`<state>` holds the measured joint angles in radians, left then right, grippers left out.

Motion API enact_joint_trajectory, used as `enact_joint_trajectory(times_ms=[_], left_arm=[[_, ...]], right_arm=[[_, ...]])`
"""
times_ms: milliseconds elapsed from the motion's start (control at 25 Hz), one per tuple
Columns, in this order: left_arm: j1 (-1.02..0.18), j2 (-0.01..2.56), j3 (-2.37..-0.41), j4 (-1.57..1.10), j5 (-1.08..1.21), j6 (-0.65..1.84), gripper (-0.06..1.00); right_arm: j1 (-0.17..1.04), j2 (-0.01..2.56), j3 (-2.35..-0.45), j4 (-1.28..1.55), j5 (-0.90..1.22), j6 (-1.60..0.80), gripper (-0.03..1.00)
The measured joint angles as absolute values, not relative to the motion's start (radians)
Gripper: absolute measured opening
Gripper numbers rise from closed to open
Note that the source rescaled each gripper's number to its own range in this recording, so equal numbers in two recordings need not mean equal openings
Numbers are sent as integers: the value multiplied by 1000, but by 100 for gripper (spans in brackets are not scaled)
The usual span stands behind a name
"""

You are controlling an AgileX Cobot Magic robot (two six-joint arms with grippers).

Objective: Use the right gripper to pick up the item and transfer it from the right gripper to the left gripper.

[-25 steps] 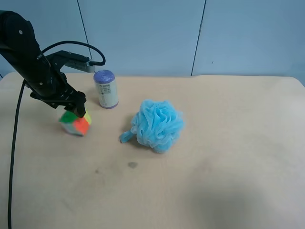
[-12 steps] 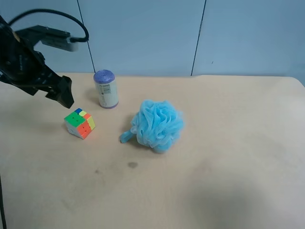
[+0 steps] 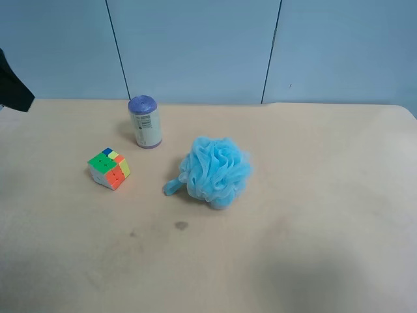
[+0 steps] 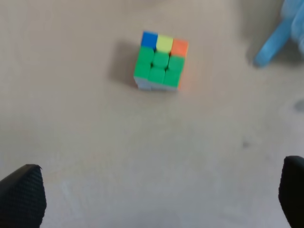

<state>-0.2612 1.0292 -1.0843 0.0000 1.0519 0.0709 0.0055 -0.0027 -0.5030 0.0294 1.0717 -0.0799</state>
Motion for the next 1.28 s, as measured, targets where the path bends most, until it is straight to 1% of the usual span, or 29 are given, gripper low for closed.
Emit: enact_joint_trajectory(times_ms=[120,320,480,760,1040,1280], left_arm=[[-261,918,-1000,0,1054,54,100],[-261,722,-795,-7,1064,49,100],[-261,564,-681,-25,1105,46,100],[-261,304,-559,-23,1116,46,100],[-261,79,-514,-21,1077,39,100],[-261,-2,-508,0,1060,0,100]], right_arm=[[6,-3,-503,29,1072,-80,100],[6,-3,-503,29,1072,-80,100],[6,-3,-503,29,1072,-80,100],[6,-3,-503,29,1072,-80,100],[6,-3,-503,29,1072,-80,100],[6,-3,-503,29,1072,-80,100]])
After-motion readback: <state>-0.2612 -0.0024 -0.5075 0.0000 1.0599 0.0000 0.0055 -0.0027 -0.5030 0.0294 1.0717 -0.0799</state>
